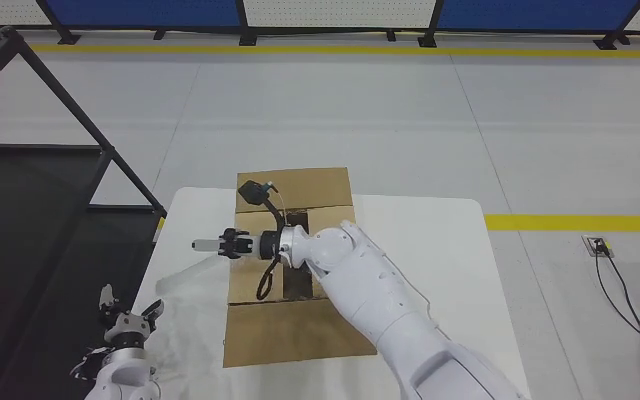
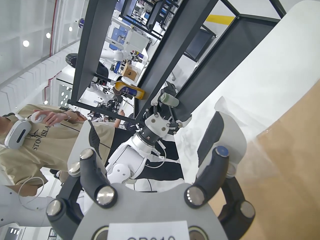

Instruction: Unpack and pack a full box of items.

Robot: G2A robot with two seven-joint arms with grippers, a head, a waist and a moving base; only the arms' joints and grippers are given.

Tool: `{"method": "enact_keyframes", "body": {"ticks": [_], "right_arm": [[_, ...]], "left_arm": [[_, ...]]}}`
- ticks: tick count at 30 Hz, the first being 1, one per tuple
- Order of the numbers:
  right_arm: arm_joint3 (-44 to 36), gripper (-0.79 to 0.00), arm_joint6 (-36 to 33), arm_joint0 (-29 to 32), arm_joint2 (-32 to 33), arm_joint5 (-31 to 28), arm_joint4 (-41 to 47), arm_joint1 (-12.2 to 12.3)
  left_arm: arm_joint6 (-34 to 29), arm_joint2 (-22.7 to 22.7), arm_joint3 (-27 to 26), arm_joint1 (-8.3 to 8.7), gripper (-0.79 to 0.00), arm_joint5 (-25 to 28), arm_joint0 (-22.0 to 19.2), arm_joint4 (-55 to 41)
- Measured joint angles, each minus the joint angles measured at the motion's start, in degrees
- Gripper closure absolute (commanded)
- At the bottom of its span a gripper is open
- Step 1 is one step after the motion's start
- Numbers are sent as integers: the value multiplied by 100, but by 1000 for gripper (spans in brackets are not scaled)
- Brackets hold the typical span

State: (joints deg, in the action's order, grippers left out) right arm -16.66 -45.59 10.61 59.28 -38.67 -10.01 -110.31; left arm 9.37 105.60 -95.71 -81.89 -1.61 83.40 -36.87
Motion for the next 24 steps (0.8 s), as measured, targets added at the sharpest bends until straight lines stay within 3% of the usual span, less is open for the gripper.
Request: {"method": "enact_keyframes", "body": {"ticks": [8, 17, 21, 24], "right_arm": [[-309, -785, -96, 107, 99, -131, -86, 176], [-890, -785, -339, 343, 437, -684, -468, 647], [-1457, -785, -471, 685, 648, -564, -732, 900], [-1633, -785, -480, 763, 674, -419, -828, 940]], "left_arm": [[-286, -35, -65, 33, -785, -88, 82, 283], [-2546, 86, -512, 257, -785, -664, 587, 1384], [-3680, 217, -754, 377, -785, -1068, 778, 1707], [-4335, 424, -871, 466, -785, -1218, 854, 1992]]}}
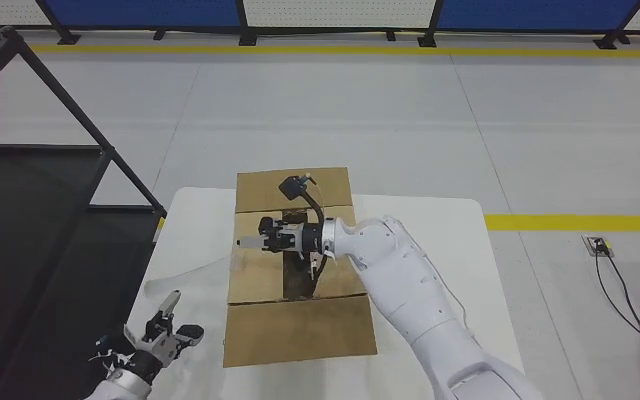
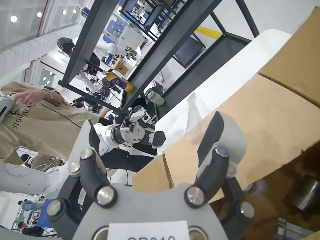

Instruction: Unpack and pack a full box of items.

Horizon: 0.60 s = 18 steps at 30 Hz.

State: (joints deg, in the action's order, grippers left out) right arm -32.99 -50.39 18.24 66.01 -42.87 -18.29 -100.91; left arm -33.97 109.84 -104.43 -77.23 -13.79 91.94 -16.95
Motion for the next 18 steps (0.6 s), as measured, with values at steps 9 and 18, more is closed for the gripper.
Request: {"method": "enact_keyframes", "body": {"ticks": [9, 18], "right_arm": [[1, -785, 76, 32, 20, 10, 5, 10], [-964, -785, 782, 595, 825, 133, -690, 520]], "left_arm": [[-9, -18, -17, 4, -785, 23, 16, 9], [-1818, -87, -423, 183, -785, -343, 433, 155]]}}
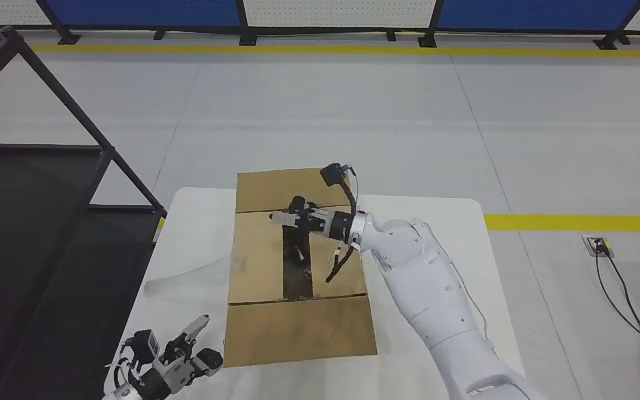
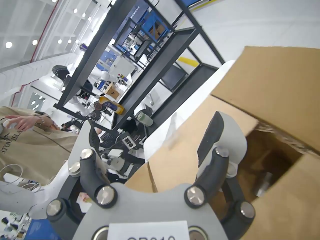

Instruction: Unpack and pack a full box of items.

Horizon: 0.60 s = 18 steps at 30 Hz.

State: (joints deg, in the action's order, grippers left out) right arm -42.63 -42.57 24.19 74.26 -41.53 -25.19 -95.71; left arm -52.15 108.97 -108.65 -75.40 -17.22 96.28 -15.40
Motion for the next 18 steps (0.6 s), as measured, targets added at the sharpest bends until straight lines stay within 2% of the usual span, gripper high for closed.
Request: {"method": "enact_keyframes", "body": {"ticks": [3, 6, 10, 18], "right_arm": [[-472, -785, 57, 243, 358, 114, -292, 193], [-840, -785, 246, 466, 685, 331, -594, 349], [-956, -785, 390, 566, 816, 496, -706, 399], [-925, -785, 473, 620, 867, 612, -713, 420]], "left_arm": [[-352, -58, -92, 41, -785, -102, 33, -65], [-286, -268, -203, 49, -785, -153, 30, -134], [138, -599, -334, 23, -785, -80, 50, -344], [1001, -911, -581, -24, -785, 145, 121, -951]]}}
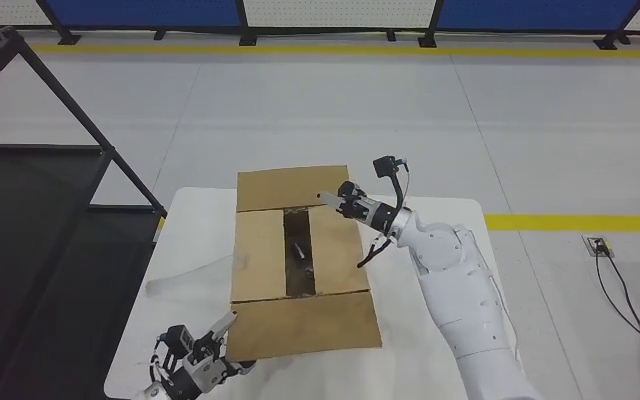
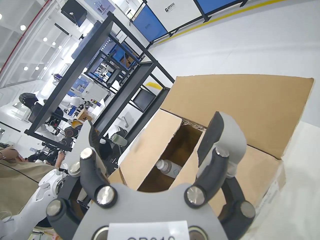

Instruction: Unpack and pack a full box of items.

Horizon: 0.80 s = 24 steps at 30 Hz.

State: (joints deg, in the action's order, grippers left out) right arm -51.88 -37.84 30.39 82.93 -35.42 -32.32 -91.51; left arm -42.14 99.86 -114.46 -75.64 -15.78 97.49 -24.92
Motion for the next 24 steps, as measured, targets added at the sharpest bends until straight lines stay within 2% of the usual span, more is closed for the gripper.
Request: {"method": "enact_keyframes", "body": {"ticks": [5, 10, 15, 24], "right_arm": [[305, -785, -158, -10, 377, 237, 231, 160], [715, -785, -813, -132, 629, 461, 439, 330], [1154, -785, -1503, -355, 520, 678, 691, 378], [1664, -785, -2379, -642, 216, 445, 1368, 370]], "left_arm": [[302, -92, -150, -2, -785, 82, -23, -209], [442, -90, -292, 15, -785, 114, -15, -366], [587, -47, -348, 31, -785, 160, -7, -502], [963, -34, -290, 62, -785, 35, -238, -691]]}}
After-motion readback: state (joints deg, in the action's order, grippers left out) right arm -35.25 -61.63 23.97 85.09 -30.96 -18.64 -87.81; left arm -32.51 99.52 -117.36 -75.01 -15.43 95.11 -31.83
